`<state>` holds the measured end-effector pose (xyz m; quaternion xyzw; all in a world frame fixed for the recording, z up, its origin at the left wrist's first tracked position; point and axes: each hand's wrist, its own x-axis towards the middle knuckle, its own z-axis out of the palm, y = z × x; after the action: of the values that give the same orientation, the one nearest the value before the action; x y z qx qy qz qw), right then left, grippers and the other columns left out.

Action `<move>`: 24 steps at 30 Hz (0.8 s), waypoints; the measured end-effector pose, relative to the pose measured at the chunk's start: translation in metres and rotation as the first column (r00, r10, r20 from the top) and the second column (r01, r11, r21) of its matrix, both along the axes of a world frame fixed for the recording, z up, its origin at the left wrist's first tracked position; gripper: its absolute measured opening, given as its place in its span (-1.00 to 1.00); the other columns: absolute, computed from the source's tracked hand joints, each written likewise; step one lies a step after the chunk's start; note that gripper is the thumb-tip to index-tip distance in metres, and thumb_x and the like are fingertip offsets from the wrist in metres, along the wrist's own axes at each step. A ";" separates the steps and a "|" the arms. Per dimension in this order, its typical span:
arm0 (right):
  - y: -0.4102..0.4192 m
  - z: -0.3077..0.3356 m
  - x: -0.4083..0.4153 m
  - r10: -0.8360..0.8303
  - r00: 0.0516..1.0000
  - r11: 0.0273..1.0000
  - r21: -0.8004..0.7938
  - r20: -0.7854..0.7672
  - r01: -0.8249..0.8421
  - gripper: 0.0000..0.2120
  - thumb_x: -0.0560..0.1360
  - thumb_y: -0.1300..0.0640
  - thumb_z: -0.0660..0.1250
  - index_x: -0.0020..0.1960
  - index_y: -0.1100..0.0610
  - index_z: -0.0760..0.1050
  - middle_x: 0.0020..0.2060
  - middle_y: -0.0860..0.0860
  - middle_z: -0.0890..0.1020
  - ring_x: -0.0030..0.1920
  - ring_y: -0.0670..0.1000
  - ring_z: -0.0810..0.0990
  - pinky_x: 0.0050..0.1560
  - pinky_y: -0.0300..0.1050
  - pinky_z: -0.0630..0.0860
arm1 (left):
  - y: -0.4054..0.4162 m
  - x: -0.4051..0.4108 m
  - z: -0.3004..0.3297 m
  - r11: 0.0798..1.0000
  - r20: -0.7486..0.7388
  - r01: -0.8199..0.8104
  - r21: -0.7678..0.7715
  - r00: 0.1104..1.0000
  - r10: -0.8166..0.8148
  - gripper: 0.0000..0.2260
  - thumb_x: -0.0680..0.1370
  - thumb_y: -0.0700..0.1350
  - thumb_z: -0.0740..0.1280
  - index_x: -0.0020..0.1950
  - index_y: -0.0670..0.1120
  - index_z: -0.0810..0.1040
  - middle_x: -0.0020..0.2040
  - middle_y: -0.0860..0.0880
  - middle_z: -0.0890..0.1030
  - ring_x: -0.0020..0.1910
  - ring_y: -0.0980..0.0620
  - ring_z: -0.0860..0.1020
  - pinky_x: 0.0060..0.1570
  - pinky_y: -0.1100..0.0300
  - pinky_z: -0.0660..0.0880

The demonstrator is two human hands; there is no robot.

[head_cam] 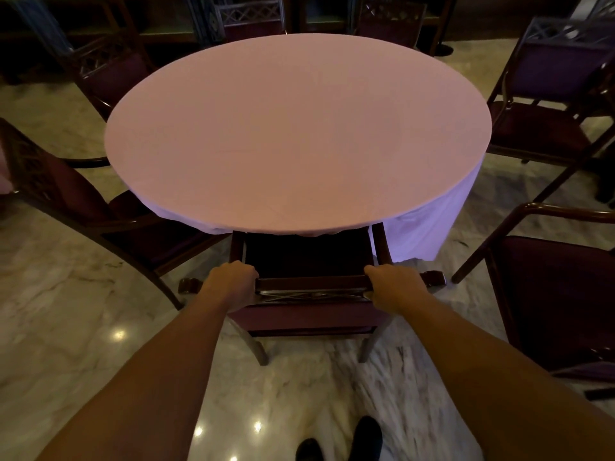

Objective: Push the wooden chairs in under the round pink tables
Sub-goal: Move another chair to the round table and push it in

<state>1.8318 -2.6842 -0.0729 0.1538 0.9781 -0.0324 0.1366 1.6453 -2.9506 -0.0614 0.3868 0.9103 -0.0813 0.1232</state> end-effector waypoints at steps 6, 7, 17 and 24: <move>0.005 0.002 -0.002 -0.038 0.999 0.999 0.039 0.005 0.038 -0.72 0.59 -0.06 0.37 0.19 0.06 0.41 0.02 0.07 0.63 0.04 0.19 0.64 0.03 0.09 0.48 | 0.008 0.002 -0.004 1.000 -0.007 0.004 0.005 1.000 -0.004 -0.82 0.50 0.10 0.43 -0.02 0.02 0.68 -0.25 0.03 0.58 -0.24 -0.08 0.60 -0.17 0.03 0.59; 0.005 0.002 -0.002 -0.044 0.999 0.998 0.040 0.007 0.043 -0.73 0.59 -0.05 0.37 0.18 0.06 0.42 0.02 0.08 0.63 0.05 0.19 0.64 0.06 0.11 0.48 | 0.008 0.001 -0.005 1.000 -0.009 0.008 0.004 1.000 -0.008 -0.82 0.50 0.10 0.43 -0.02 0.03 0.68 -0.25 0.03 0.58 -0.23 -0.08 0.61 -0.15 0.01 0.61; 0.010 0.011 -0.001 -0.046 0.998 0.997 -0.068 0.048 0.049 -0.70 0.52 -0.07 0.42 0.19 0.04 0.52 -0.13 0.00 0.58 -0.04 0.10 0.64 -0.06 -0.04 0.54 | 0.003 -0.004 -0.007 1.000 0.032 0.001 -0.030 0.999 0.000 -0.81 0.46 0.11 0.43 -0.04 0.03 0.65 -0.23 0.04 0.61 -0.23 -0.04 0.62 -0.12 0.00 0.64; 0.007 0.021 0.006 -0.074 0.995 0.993 -0.093 0.060 0.079 -0.62 0.53 -0.08 0.40 0.26 0.06 0.48 0.05 0.05 0.66 0.05 0.12 0.64 0.09 0.05 0.57 | 0.011 0.009 -0.005 0.998 0.029 0.044 0.036 0.999 -0.045 -0.79 0.48 0.10 0.40 0.05 0.05 0.62 -0.14 0.04 0.62 -0.16 -0.02 0.62 -0.20 0.09 0.56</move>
<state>1.8381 -2.6777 -0.0524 0.1854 0.9646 -0.0797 0.1697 1.6546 -2.9391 -0.0661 0.4104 0.9007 -0.0620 0.1279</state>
